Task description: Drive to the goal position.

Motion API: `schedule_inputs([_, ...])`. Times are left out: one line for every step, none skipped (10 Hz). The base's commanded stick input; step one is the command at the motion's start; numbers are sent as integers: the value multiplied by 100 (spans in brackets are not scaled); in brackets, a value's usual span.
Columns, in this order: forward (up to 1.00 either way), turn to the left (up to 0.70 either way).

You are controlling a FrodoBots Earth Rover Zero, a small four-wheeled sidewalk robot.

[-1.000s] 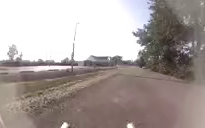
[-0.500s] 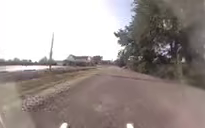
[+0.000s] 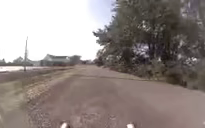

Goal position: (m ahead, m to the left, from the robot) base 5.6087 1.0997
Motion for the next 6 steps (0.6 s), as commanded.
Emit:
schedule_inputs([70,0])
schedule_inputs([70,0])
schedule_inputs([70,0])
schedule_inputs([70,0])
schedule_inputs([70,0])
schedule_inputs([70,0])
